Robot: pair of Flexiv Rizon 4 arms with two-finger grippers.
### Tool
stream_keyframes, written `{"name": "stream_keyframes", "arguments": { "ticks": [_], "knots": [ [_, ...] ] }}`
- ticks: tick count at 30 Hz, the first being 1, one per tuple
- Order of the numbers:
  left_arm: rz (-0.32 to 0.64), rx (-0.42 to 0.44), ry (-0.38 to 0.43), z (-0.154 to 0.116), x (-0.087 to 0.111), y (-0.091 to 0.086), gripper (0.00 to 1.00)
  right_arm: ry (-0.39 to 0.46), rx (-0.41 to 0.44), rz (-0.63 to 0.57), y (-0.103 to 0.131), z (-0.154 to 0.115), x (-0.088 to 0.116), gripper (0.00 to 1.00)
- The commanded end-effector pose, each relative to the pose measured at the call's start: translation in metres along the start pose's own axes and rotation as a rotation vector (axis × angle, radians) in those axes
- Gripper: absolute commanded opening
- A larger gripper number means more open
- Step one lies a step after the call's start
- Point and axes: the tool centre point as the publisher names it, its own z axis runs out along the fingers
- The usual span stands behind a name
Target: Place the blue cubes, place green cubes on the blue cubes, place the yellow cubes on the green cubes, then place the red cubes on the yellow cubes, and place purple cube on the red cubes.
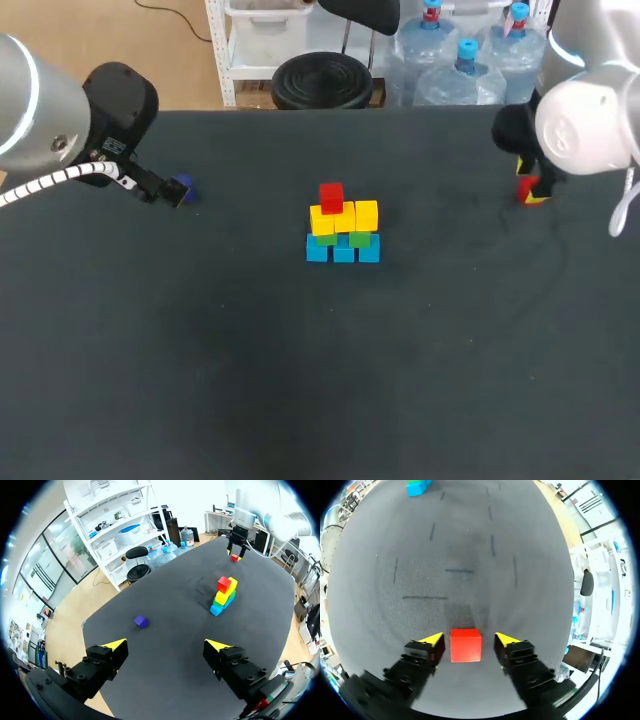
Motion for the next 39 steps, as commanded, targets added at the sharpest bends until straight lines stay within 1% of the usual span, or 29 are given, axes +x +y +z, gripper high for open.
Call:
{"name": "stream_keyframes", "arguments": {
  "ticks": [1,4,8,11,15,17,25,26,30,37,39],
  "knots": [
    [0.001,0.005,-0.002,0.000,0.000,0.001,1.00,-0.002,-0.005,0.003,0.000,0.000,0.002,0.00],
    [0.001,0.005,-0.002,0.000,0.000,0.001,1.00,-0.001,-0.012,0.009,0.002,-0.001,0.002,0.00],
    [0.001,0.005,-0.002,0.000,0.000,0.001,1.00,-0.026,-0.035,0.036,0.007,-0.007,-0.004,0.00],
    [0.001,0.005,-0.002,0.000,0.000,0.001,1.00,-0.002,-0.039,0.041,0.013,-0.014,-0.012,0.00],
    [0.001,0.005,-0.002,0.000,0.000,0.001,1.00,-0.007,-0.052,0.041,0.024,-0.029,-0.029,0.00],
    [0.001,0.005,-0.002,0.000,0.000,0.001,1.00,-0.007,-0.058,0.021,0.030,-0.040,-0.039,0.00],
    [0.001,0.005,-0.002,0.000,0.000,0.001,1.00,0.030,-0.075,0.036,0.050,-0.086,-0.078,0.00],
    [0.001,0.005,-0.002,0.000,0.000,0.001,1.00,0.038,-0.081,0.049,0.053,-0.089,-0.081,0.00],
    [0.001,0.005,-0.002,0.000,0.000,0.001,1.00,0.006,-0.096,0.126,0.066,-0.102,-0.095,0.00],
    [0.001,0.005,-0.002,0.000,0.000,0.001,1.00,-0.045,-0.052,0.191,0.087,-0.116,-0.118,0.00],
    [0.001,0.005,-0.002,0.000,0.000,0.001,1.00,-0.040,-0.043,0.188,0.092,-0.117,-0.125,0.00]
  ]
}}
